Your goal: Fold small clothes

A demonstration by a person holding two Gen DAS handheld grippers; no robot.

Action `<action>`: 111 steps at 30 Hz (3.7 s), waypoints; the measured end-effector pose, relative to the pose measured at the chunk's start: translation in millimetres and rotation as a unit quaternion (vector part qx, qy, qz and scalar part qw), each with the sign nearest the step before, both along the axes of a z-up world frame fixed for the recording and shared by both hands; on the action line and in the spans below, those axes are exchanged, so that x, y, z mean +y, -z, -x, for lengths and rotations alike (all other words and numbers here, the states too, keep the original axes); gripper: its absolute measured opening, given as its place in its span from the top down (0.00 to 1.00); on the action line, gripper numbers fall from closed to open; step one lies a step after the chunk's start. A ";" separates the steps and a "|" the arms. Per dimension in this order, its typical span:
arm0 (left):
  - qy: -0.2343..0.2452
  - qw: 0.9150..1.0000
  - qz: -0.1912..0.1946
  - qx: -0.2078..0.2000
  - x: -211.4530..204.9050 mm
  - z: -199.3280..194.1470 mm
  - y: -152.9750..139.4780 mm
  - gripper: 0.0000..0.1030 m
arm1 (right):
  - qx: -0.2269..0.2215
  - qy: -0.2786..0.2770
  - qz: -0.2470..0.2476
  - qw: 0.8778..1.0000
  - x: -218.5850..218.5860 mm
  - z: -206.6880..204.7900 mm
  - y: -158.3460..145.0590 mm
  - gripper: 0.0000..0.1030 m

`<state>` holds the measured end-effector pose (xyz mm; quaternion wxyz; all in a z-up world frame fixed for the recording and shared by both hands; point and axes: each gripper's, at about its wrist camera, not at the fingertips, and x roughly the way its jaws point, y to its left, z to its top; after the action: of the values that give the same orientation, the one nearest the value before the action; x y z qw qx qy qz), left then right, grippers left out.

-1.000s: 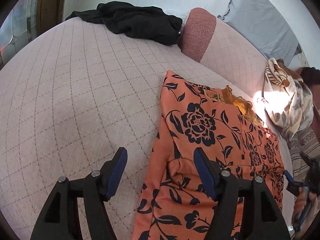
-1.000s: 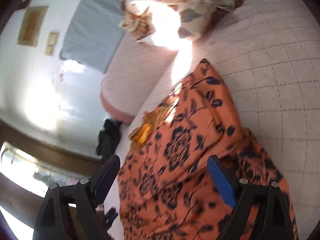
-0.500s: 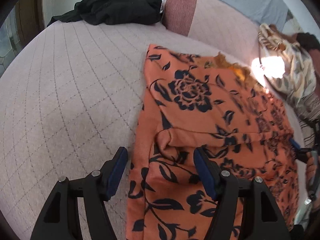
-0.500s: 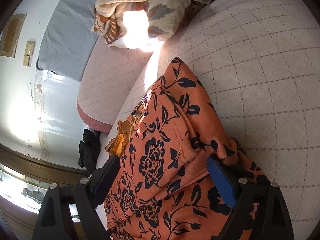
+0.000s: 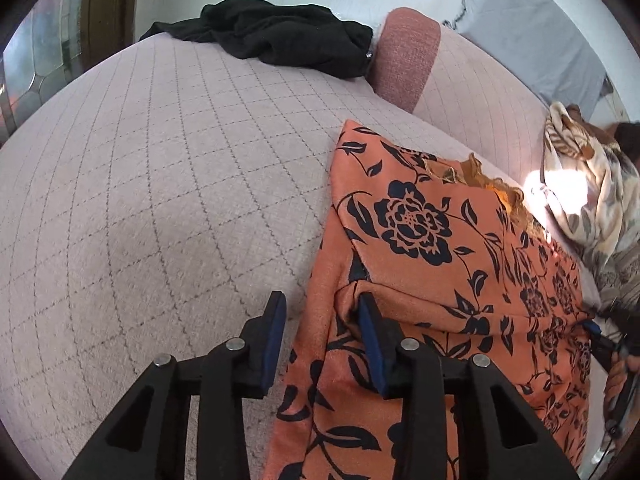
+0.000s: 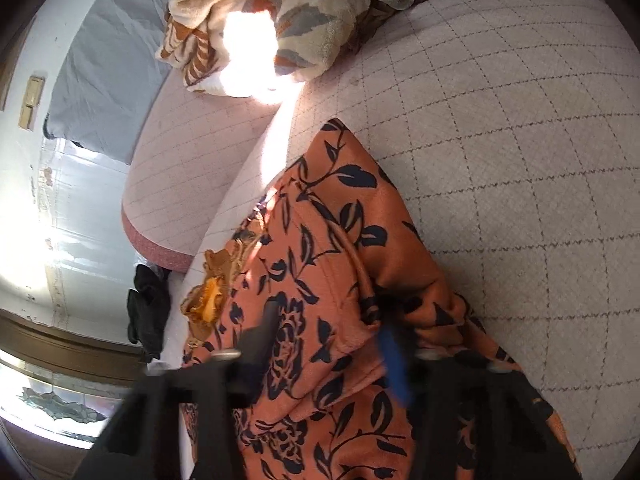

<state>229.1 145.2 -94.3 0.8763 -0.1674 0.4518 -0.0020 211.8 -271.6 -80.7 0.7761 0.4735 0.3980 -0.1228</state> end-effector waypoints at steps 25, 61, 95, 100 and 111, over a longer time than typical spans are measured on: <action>-0.006 0.995 -0.099 0.000 -13.5 -3.6 0.6 0.28 | -0.035 -0.074 0.050 0.995 31.5 0.8 -1.5 0.33; 0.021 0.999 0.002 -0.027 14.8 105.7 -41.7 0.24 | 0.008 -0.163 0.061 0.985 38.2 141.0 -39.0 0.18; 0.053 0.994 -0.016 0.090 10.1 249.5 0.0 0.44 | 0.037 -0.230 -0.016 0.972 20.9 268.2 -10.7 0.34; 0.072 0.992 -0.051 0.088 -2.6 248.2 1.1 0.50 | 0.057 -0.235 -0.009 0.970 21.3 262.5 -5.6 0.33; 0.068 0.993 -0.006 0.093 6.0 242.8 1.3 0.82 | 0.085 -0.232 0.003 0.969 21.2 259.9 -0.9 0.85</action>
<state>-13.7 151.2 -95.5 0.8294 -0.1307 0.5415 -0.0430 -48.1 -250.4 -79.8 0.7481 0.3533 0.5614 0.0197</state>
